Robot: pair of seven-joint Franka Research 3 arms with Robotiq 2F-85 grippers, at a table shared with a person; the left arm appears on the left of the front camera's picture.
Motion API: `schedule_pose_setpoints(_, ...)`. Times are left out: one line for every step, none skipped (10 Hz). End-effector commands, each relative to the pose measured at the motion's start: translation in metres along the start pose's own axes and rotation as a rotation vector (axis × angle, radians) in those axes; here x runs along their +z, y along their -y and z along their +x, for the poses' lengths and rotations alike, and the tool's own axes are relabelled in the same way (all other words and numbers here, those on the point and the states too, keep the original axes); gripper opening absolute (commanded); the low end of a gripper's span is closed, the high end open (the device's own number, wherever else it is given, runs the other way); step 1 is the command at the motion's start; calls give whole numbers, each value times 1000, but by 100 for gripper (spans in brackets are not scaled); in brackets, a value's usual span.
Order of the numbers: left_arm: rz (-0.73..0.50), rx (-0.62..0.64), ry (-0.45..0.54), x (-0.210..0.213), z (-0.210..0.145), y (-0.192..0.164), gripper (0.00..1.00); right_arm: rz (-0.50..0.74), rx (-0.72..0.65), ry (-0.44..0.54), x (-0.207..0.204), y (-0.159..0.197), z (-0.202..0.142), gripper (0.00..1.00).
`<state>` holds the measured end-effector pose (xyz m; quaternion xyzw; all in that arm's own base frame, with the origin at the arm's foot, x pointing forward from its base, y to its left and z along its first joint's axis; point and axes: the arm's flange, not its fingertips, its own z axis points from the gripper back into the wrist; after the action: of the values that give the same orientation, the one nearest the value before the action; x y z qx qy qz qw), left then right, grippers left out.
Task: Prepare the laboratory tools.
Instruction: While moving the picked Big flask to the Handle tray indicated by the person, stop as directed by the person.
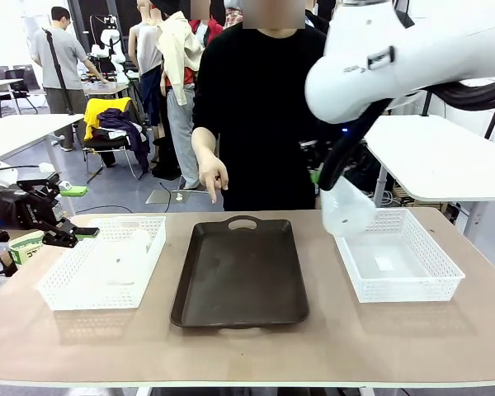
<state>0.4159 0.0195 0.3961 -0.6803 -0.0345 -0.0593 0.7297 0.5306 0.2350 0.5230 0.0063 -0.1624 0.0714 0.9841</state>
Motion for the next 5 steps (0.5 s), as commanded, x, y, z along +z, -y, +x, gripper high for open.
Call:
schedule_pose_setpoints(14,6,2,1,0,2,100,61,214,31,-6,-34,18,0)
schedule_pose_setpoints(14,6,2,1,0,2,100,80,295,53,-8,-58,21,0)
schedule_pose_setpoints(14,6,2,1,0,2,100,108,389,95,-12,-84,21,0)
schedule_pose_setpoints(14,6,2,1,0,2,100,138,465,133,-17,-104,20,0)
schedule_pose_setpoints(14,6,2,1,0,2,100,140,514,148,-23,-119,19,0)
